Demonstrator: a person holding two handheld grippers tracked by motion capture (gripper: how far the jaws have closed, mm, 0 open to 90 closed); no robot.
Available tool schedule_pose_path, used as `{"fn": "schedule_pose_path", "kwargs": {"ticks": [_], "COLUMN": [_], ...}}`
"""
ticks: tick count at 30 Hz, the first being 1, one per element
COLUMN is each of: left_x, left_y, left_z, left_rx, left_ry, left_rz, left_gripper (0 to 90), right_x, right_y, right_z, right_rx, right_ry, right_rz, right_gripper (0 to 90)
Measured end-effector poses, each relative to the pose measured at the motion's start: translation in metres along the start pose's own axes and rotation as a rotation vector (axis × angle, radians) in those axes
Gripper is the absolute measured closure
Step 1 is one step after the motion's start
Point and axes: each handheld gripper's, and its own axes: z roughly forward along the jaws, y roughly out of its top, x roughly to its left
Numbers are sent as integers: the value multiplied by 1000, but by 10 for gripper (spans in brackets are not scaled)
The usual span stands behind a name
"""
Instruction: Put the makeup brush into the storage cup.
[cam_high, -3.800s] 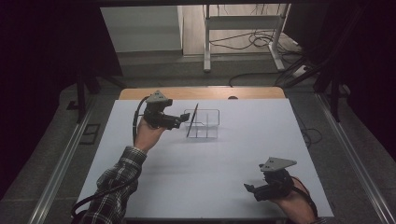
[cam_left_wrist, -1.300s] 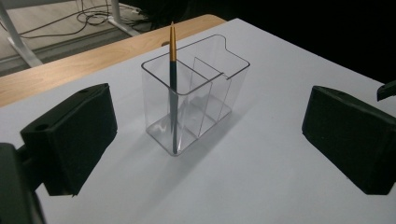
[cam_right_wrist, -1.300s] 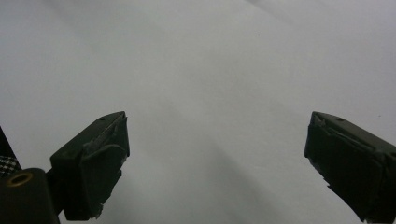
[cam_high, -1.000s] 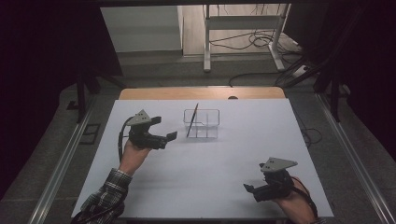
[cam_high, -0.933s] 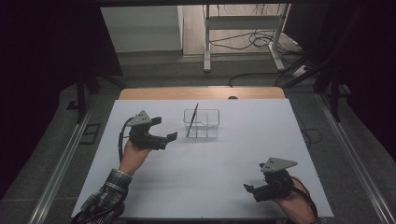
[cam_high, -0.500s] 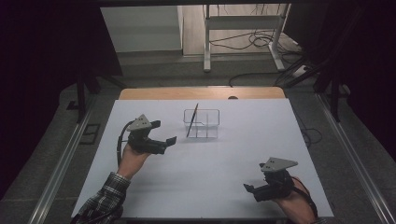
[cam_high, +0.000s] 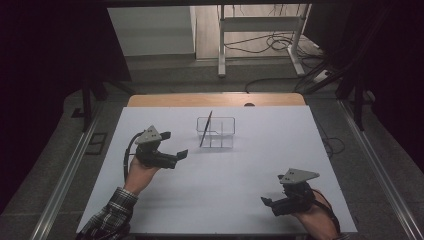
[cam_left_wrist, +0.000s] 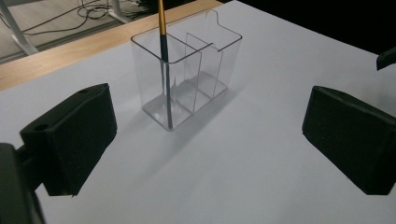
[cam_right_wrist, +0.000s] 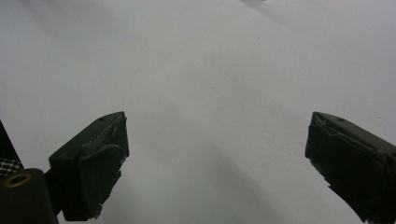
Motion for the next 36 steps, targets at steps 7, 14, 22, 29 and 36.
{"fn": "schedule_pose_path", "kwargs": {"ticks": [7, 14, 22, 29, 36], "left_x": [-3, -3, -4, -6, -9], "left_y": [-3, -8, -13, -16, -19], "left_z": [-2, -11, -20, -24, -29], "left_rx": [11, 2, -6, -5, -1], "left_ry": [7, 16, 16, 16, 16], "left_rz": [11, 2, -14, -15, -18], "left_gripper": [33, 33, 33, 33, 33], "right_x": [0, 0, -1, -1, -1], "right_y": [0, 0, 0, 0, 0], "right_z": [0, 0, 0, -1, -1], "right_rx": [-3, -3, -4, -7, -9], "right_ry": [1, 1, 4, 5, 5], "right_rz": [6, 7, 9, 11, 12], "right_gripper": [60, 59, 57, 56, 55]}}
